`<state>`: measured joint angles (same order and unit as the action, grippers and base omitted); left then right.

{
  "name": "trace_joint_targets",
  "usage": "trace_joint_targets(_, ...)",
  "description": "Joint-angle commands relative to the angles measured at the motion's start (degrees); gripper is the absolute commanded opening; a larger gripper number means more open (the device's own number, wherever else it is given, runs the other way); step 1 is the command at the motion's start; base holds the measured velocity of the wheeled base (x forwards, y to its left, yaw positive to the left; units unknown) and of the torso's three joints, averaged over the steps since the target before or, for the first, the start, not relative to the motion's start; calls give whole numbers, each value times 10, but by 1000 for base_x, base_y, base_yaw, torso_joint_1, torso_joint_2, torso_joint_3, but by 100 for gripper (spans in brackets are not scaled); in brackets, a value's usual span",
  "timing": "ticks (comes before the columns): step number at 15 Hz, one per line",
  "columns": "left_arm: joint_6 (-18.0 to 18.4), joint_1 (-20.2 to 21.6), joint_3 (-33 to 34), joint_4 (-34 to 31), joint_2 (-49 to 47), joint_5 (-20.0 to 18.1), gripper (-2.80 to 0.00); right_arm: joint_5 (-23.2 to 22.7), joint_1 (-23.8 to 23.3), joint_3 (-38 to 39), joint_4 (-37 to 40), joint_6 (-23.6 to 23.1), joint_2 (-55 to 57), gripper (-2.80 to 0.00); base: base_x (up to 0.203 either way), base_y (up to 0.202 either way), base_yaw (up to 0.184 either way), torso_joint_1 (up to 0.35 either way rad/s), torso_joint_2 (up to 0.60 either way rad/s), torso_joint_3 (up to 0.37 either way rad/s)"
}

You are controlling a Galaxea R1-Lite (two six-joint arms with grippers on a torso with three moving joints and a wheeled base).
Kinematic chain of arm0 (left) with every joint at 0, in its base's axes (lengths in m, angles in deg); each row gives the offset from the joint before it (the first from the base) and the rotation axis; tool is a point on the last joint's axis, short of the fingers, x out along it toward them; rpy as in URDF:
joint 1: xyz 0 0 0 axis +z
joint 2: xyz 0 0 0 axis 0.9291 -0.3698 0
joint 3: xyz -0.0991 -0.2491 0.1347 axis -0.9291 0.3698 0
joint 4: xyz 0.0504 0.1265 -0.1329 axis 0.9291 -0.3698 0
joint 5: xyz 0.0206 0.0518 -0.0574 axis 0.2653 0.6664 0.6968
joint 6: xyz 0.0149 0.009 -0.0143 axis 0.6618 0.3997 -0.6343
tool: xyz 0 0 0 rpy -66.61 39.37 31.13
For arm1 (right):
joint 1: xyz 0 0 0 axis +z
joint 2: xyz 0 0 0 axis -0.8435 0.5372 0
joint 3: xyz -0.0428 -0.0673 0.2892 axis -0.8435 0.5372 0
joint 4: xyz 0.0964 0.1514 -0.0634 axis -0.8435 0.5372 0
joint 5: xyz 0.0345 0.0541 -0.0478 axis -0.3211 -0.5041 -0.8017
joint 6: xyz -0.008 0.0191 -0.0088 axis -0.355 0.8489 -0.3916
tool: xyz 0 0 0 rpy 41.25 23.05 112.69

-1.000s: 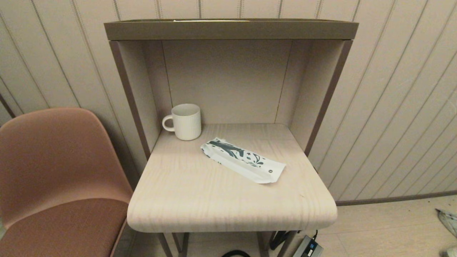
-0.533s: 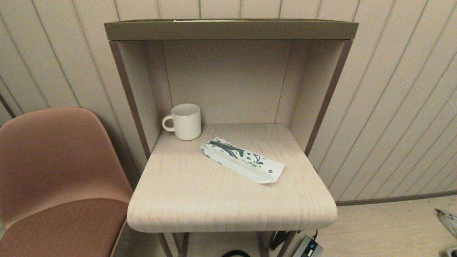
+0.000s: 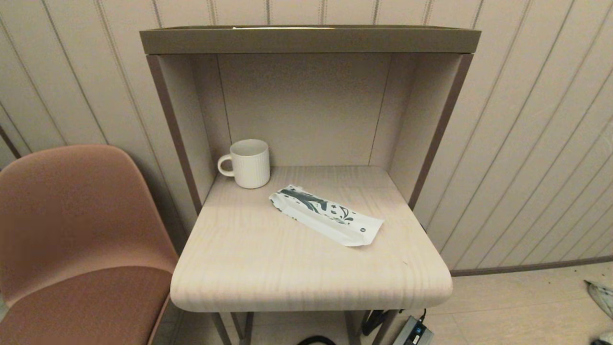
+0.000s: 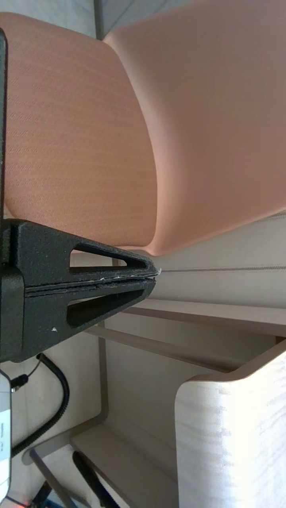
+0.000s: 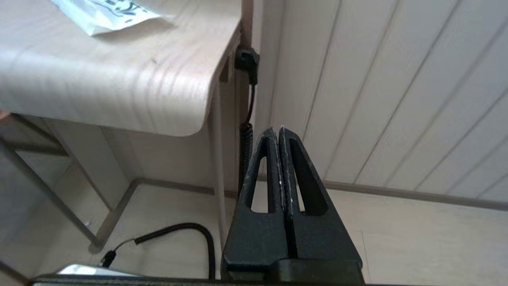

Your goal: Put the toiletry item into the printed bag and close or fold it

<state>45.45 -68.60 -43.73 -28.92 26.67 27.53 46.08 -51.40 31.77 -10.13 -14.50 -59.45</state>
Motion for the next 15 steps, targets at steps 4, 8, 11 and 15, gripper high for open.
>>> trace_joint_targets(4, 4, 0, 1, -4, 0, -7, -280, 11, 74, 0, 26, -15, 3, -280, 0, 0, 0, 0, 0, 0)
trace_joint_targets(8, 4, 0, 1, -3, -1, -6, -280, 41, 70, 0, 44, -30, 2, -280, 0, 0, 0, 0, 0, 0)
trace_joint_targets(11, 3, 0, 1, -3, 0, -4, -280, 41, 2, 0, 44, -28, 2, -280, 0, 0, 0, 0, 0, 0)
trace_joint_targets(15, 0, 0, 4, 3, 0, -5, -280, 32, -60, 0, 48, -40, -111, -280, 0, 0, 0, 0, 0, 0)
